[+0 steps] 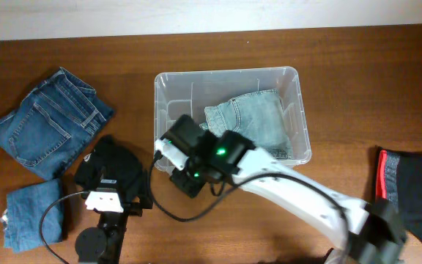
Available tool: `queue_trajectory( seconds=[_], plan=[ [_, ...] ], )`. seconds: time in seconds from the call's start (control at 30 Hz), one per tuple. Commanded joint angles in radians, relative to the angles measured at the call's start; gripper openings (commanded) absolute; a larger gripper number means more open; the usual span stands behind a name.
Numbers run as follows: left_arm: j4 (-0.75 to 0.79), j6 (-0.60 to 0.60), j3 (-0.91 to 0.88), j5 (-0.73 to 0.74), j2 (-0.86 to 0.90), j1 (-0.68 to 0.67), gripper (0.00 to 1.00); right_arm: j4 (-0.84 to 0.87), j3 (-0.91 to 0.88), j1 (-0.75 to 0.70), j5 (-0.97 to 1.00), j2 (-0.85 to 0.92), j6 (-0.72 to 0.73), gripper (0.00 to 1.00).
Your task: Pack container
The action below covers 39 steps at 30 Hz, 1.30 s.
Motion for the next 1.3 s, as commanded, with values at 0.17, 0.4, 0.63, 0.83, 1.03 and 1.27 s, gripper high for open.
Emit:
queue_trajectory(
  seconds=[0.17,0.4,0.63,0.83,1.03,1.27],
  plan=[
    [-0.005,-0.013,-0.003,0.018,-0.003,-0.001,1.00,-0.200,0.008,-0.342,-0.009,-0.310,0.001,0.13],
    [-0.005,-0.013,-0.003,0.018,-0.003,-0.001,1.00,-0.394,0.008,-0.835,0.268,-0.479,0.002,0.29],
    [-0.005,-0.013,-0.003,0.018,-0.003,-0.001,1.00,-0.429,0.006,-1.141,0.308,-0.433,0.069,0.64],
    [-0.005,-0.013,-0.003,0.018,-0.003,-0.001,1.00,-0.413,0.006,-1.328,0.392,-0.261,0.151,0.83],
    [-0.005,-0.013,-0.003,0.018,-0.003,-0.001,1.00,-0.356,0.006,-1.381,0.511,-0.002,0.226,0.95],
    [-0.005,-0.013,-0.003,0.018,-0.003,-0.001,1.00,-0.357,-0.009,-1.381,0.569,0.175,0.226,0.96]
  ],
)
